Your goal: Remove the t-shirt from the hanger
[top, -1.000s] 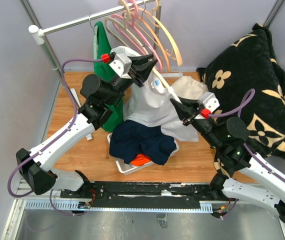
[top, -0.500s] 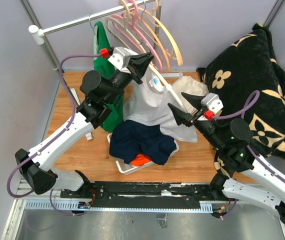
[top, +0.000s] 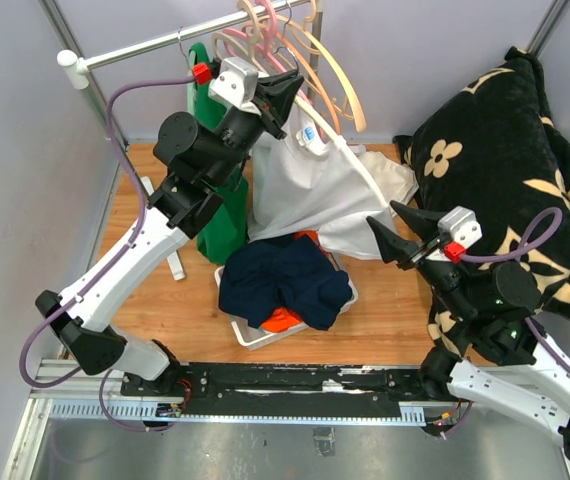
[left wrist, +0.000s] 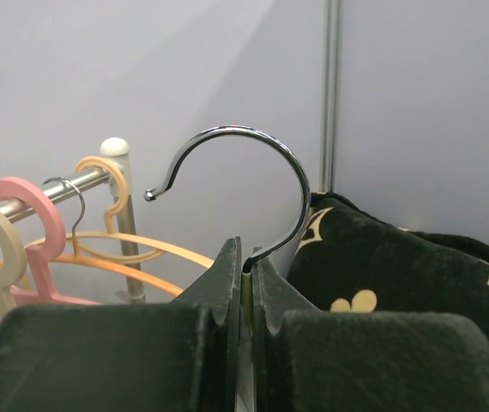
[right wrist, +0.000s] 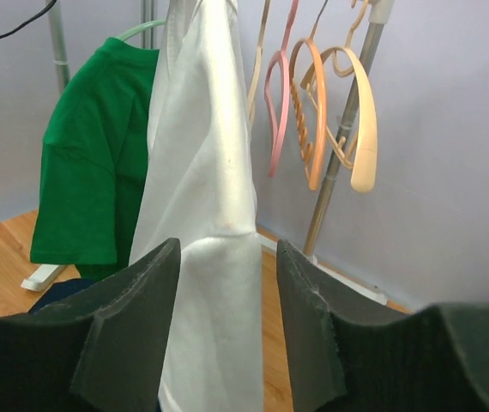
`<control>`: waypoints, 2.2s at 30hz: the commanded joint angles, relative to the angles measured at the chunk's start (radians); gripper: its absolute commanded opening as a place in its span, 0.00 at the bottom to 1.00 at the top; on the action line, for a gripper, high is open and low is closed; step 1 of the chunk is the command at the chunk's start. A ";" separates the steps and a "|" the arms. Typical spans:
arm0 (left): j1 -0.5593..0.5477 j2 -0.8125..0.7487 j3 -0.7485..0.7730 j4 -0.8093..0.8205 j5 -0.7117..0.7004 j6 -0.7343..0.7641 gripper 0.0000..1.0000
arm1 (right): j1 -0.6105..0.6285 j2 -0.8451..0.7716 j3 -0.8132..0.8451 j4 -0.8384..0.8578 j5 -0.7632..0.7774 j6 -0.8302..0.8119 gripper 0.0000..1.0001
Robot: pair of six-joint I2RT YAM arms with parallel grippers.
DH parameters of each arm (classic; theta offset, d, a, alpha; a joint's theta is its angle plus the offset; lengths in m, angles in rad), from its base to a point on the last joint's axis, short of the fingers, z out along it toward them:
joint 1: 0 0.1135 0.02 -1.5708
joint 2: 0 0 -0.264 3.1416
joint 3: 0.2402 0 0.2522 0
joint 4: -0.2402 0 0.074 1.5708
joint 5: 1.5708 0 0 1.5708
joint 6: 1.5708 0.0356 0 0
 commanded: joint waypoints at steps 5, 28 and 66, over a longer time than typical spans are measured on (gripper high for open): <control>0.001 0.033 0.141 -0.004 -0.019 0.021 0.01 | -0.008 -0.044 -0.057 -0.048 0.078 0.009 0.10; 0.011 0.087 0.426 -0.085 -0.156 0.097 0.01 | -0.008 -0.067 -0.284 -0.041 0.236 0.114 0.01; 0.009 -0.120 -0.089 -0.026 -0.061 0.015 0.01 | -0.008 0.018 0.130 0.011 -0.121 -0.034 0.63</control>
